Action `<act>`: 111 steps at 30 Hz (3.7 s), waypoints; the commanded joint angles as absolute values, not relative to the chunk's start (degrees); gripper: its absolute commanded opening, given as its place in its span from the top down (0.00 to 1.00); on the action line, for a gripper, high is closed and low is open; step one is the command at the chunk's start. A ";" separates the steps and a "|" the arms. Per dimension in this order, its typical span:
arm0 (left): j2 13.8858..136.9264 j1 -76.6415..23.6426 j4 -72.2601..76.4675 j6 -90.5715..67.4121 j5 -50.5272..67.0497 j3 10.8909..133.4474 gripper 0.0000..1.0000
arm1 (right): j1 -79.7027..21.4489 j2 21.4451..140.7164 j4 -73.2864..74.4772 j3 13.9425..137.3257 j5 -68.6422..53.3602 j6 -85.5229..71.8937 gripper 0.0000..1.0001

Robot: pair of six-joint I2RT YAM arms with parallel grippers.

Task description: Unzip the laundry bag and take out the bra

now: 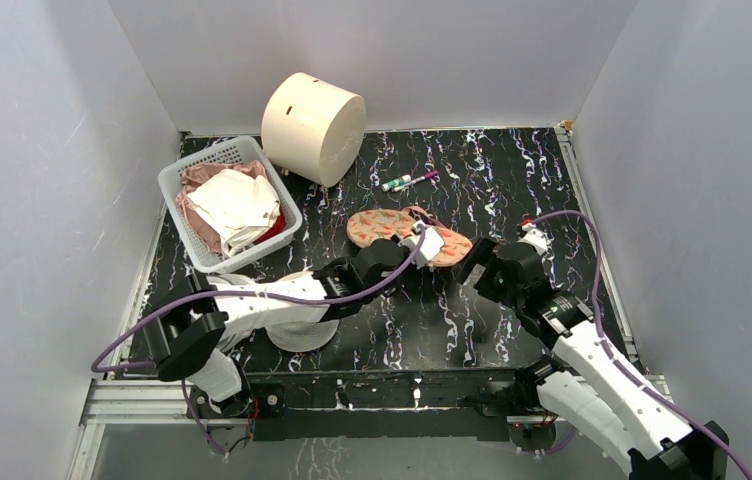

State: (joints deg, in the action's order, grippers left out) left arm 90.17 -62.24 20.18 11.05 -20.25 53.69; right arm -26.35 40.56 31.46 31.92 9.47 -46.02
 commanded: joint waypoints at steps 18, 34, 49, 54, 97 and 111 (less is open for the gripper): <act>92.08 -62.58 22.59 25.66 9.11 51.27 0.07 | -26.15 24.38 41.67 48.03 22.28 -44.16 0.02; 103.25 -62.76 28.16 28.82 10.78 52.43 0.19 | -26.15 22.24 43.89 49.21 22.93 -42.87 0.02; 101.34 -62.67 22.35 19.62 -7.34 56.92 0.98 | -26.21 24.59 41.92 44.96 18.09 -42.86 0.02; 97.13 -61.59 20.65 14.19 -11.26 57.15 1.00 | -26.19 26.25 39.47 43.23 15.91 -42.59 0.02; 93.97 -55.75 13.64 2.70 -6.12 59.33 1.00 | -26.19 62.69 -7.61 27.95 -12.03 -30.32 0.66; 93.55 -55.73 13.85 2.37 -5.37 59.15 1.00 | -26.22 63.85 -9.63 28.05 -12.51 -31.86 0.77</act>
State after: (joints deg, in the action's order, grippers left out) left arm 95.39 -55.61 13.21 3.07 -6.59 57.34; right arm -26.22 64.18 -4.25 27.83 -13.04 -30.72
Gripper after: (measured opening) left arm 0.020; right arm 0.269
